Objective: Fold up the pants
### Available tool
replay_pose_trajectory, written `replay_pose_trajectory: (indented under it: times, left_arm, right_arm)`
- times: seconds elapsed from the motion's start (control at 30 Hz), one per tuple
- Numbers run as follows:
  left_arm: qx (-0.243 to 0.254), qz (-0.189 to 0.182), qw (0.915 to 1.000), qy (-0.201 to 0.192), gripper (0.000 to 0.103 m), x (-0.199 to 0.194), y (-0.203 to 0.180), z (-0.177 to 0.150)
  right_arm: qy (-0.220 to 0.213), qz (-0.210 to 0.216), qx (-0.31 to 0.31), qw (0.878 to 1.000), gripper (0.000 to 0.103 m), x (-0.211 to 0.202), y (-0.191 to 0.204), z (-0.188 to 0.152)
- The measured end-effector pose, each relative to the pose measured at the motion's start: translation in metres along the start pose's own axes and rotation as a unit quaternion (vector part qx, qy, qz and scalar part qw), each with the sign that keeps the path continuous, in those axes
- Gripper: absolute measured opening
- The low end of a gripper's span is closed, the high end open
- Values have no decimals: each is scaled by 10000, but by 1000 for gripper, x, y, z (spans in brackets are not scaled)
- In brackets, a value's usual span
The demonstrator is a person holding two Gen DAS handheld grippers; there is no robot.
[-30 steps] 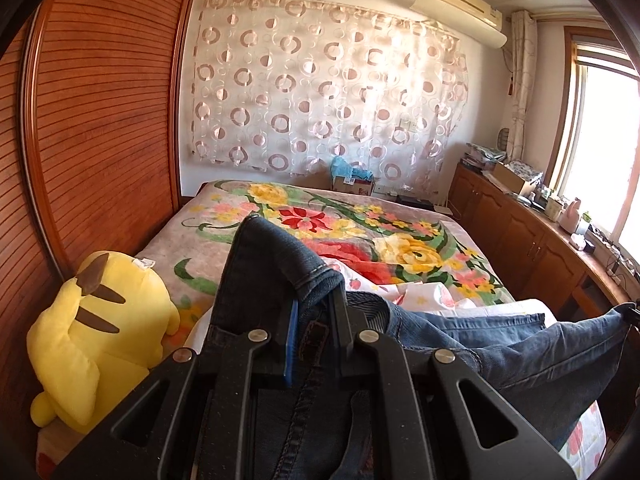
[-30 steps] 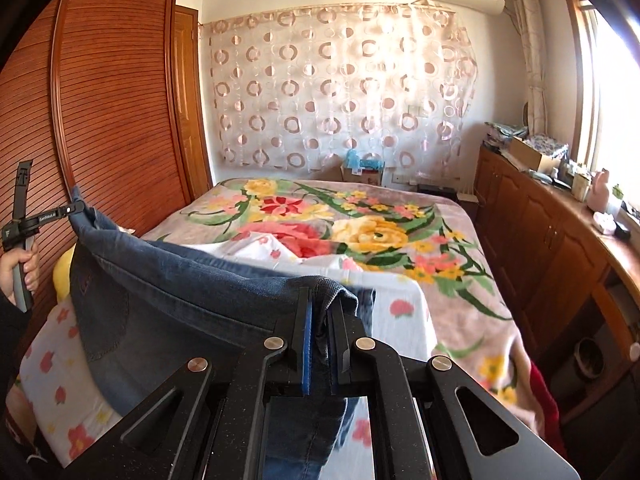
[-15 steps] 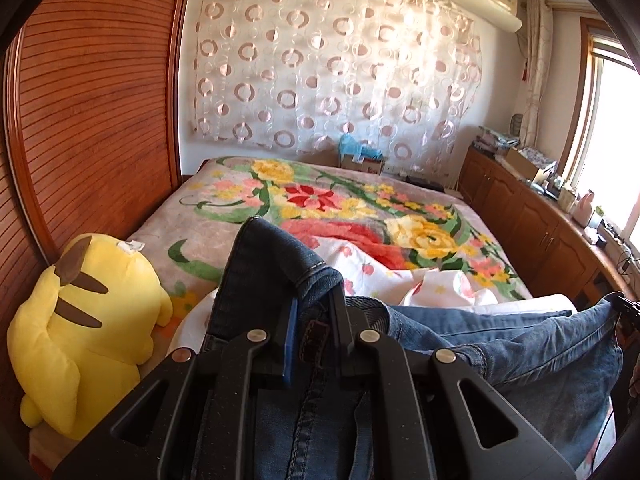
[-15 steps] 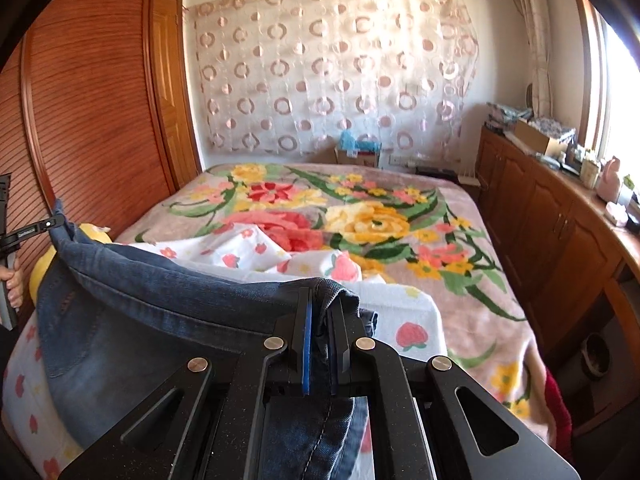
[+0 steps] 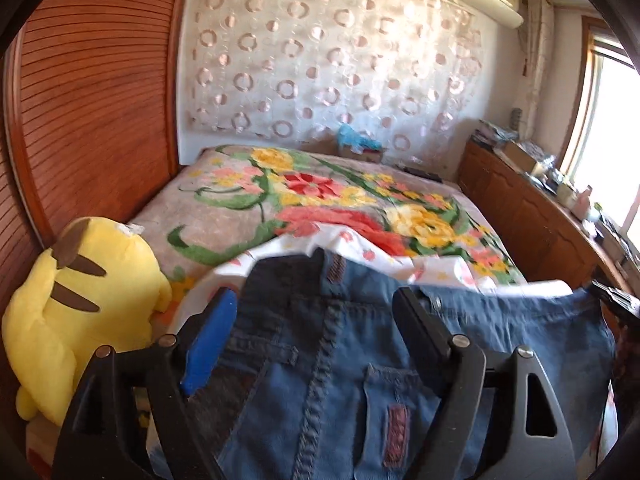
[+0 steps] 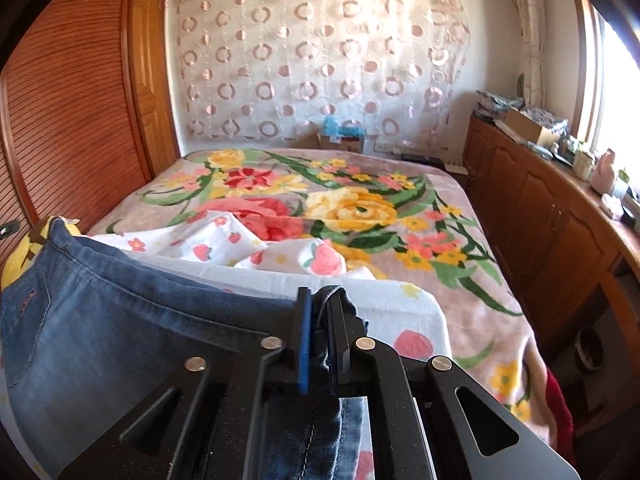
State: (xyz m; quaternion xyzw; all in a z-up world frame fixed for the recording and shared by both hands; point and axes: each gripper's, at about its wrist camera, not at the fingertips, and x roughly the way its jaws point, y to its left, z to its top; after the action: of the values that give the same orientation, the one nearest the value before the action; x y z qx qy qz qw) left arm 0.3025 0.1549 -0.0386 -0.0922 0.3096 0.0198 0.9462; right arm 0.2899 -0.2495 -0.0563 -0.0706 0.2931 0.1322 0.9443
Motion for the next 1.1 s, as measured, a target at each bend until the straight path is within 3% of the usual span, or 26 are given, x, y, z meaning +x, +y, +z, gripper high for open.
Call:
replay_pose_trajectory:
  times: [0.1, 0.27, 0.4, 0.63, 0.8, 0.83, 0.93, 1.0, 1.1]
  left_arm:
    - [194, -7, 9998, 98, 81, -3, -9, -8]
    - [507, 14, 9985, 204, 81, -12, -25, -22]
    - [582, -130, 9977, 309, 81, -20, -34, -33]
    - [766, -368, 9950, 528, 81, -30, -54, -56]
    - [877, -387, 9926, 749, 81, -27, -59, -73]
    - [891, -374, 9921, 794, 81, -26, -60, -75]
    - [926, -345, 9913, 867, 81, -24, -61, -79]
    - [932, -349, 9913, 859, 81, -26, -61, -80]
    - [983, -139, 9933, 586, 81, -31, -61, -82]
  right_arm:
    - [199, -2, 76, 9998, 11, -1, 1, 0]
    - [221, -58, 59, 9997, 46, -22, 5, 1]
    - [231, 7, 209, 9995, 49, -32, -3, 0]
    - [953, 353, 380, 9941, 49, -12, -11, -1]
    - [1102, 405, 313, 9926, 49, 0, -10, 7]
    - [1165, 366, 260, 9922, 48, 4, -9, 9]
    - [1320, 403, 152, 9903, 6, 12, -10, 10]
    - [1108, 425, 28, 9929, 5, 4, -9, 16]
    - [415, 175, 111, 9989, 5, -18, -13, 34]
